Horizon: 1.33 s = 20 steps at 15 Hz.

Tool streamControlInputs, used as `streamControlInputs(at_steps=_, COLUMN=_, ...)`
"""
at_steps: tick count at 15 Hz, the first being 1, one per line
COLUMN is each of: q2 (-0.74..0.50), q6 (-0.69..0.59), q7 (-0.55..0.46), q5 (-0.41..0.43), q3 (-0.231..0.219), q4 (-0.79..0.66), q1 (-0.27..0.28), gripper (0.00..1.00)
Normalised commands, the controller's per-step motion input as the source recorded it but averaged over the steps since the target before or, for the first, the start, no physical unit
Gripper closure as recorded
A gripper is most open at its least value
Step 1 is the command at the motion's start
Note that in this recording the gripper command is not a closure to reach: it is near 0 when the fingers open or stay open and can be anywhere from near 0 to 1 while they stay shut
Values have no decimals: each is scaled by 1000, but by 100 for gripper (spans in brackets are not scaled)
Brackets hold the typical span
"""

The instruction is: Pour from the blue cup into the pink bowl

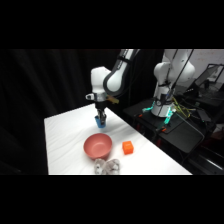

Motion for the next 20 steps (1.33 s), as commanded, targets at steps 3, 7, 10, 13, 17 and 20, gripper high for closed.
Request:
streamControlInputs(at_steps=3, q2=242, q6=513, q7=803, q5=-550, q3=32, q4=-141, q1=9, gripper=15)
streamControlInputs(at_steps=7, q2=147, q6=127, q7=613, q5=-474, q3=-193, q4=19, q1=149, gripper=15)
streamControlInputs(at_steps=10, q2=90, q6=-33, q7=358, q5=-298, q3=-153, q4=55, q1=115, gripper=0)
streamControlInputs(at_steps=13, q2=20, q6=-122, q7=201, q5=-214, q3=-84, q4=37, q1=77, gripper=0)
streamControlInputs(at_steps=17, q2=-67, q6=-217, q7=130, q5=-232, q3=-97, q4=53, q1=83, gripper=0)
streamControlInputs(at_steps=20, q2=-279, q6=-446, q7=-35, q5=-127, q3=7, q4=69, q1=-54, gripper=0)
